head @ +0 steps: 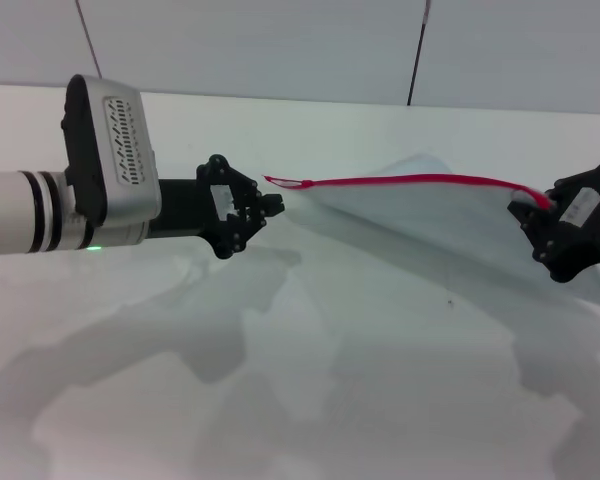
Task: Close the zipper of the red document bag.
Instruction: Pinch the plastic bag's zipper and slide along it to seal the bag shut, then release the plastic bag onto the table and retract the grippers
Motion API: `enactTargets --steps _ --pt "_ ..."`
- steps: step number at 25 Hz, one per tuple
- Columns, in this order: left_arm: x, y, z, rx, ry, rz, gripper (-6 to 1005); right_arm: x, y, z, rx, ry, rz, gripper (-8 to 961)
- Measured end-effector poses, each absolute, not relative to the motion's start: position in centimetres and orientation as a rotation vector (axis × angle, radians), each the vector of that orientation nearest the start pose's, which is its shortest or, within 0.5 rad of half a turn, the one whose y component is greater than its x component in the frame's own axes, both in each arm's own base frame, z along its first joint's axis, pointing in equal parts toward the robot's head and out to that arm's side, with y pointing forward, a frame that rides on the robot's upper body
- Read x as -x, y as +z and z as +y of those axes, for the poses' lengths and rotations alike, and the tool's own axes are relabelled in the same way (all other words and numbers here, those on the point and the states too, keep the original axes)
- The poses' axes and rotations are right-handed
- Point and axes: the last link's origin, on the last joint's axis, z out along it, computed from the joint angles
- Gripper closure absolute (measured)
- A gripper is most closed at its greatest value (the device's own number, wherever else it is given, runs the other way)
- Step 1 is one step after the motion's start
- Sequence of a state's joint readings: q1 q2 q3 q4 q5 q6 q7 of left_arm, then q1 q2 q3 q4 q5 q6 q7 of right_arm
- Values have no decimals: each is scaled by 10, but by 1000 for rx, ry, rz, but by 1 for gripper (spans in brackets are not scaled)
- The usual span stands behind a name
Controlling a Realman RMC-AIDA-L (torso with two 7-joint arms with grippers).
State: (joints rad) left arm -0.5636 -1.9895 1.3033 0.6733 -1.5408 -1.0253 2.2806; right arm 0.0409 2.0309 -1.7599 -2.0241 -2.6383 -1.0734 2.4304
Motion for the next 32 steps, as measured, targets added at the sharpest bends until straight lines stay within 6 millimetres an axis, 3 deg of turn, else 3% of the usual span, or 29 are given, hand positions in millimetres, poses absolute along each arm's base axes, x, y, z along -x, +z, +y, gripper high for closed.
enactTargets --steps 10,14,16,18,19,24,32 --pt "238 -16 392 2544 -276 200 873 -155 37 295 2332 -122 299 852" --pt "241 -13 393 2509 -295 166 856 -160 40 297 2316 -122 321 721" --pt "241 -11 393 2492 -312 146 770 -161 41 296 2312 -121 327 656" --pt "241 -7 393 2468 -347 115 683 -159 42 298 2300 -102 330 423" --pt "241 -6 393 2458 -366 101 640 -158 43 299 2293 -89 330 382" --pt "242 7 386 2359 -545 -22 623 -162 36 309 2235 56 368 179" --pt "250 19 376 2224 -736 -214 624 -199 16 334 2103 265 485 121"
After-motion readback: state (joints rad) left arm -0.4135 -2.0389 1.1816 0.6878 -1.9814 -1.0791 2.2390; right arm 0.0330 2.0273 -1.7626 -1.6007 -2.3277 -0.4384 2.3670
